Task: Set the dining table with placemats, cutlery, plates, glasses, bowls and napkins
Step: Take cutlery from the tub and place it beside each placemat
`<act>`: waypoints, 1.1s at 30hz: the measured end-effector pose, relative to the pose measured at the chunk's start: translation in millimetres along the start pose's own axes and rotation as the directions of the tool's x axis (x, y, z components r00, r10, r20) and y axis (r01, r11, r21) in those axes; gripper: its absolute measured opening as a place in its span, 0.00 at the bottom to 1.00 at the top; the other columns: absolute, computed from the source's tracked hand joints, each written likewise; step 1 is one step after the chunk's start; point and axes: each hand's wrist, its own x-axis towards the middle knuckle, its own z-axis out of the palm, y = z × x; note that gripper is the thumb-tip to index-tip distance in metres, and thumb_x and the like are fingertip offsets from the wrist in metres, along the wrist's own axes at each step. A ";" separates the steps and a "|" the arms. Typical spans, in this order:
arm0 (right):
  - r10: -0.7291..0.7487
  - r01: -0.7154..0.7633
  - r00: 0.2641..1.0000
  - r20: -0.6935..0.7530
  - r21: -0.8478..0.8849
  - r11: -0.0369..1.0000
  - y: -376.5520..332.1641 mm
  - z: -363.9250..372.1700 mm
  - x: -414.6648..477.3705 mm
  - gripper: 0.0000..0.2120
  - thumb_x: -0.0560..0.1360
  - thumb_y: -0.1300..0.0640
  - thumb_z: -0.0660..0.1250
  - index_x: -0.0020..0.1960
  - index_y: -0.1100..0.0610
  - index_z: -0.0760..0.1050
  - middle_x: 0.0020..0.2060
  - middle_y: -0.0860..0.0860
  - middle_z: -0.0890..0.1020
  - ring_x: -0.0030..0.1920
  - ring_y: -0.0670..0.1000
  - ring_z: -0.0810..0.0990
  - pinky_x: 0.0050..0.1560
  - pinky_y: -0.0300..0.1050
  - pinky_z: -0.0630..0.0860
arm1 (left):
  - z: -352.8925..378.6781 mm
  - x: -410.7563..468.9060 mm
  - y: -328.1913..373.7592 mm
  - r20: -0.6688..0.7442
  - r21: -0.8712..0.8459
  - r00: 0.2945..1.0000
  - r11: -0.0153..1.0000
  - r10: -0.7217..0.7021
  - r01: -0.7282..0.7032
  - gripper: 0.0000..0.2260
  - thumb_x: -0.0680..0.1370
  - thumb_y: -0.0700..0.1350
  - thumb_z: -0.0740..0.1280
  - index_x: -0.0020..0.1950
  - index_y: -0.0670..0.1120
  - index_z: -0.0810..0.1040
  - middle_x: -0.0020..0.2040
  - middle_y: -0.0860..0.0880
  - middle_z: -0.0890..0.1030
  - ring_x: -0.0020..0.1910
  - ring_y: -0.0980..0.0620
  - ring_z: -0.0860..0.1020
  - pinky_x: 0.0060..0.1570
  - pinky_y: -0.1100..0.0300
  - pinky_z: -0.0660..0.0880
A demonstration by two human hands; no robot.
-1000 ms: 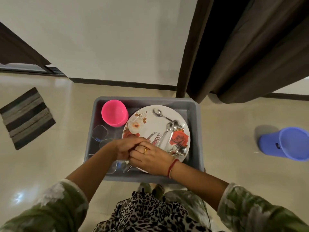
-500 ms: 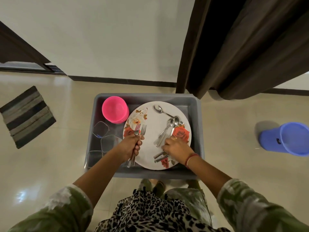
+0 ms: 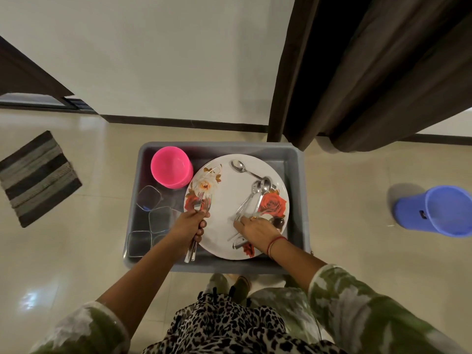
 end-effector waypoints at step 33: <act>0.676 -0.587 0.734 0.064 0.560 0.585 14.1 -7.6 49.8 0.24 0.79 0.48 0.60 0.71 0.55 0.62 0.63 0.60 0.71 0.56 0.57 0.78 0.55 0.49 0.77 | 2.8 9.9 21.7 0.112 -0.073 0.986 0.991 0.122 -0.115 0.11 0.82 0.45 0.60 0.60 0.40 0.72 0.32 0.51 0.70 0.28 0.58 0.64 0.21 0.69 0.62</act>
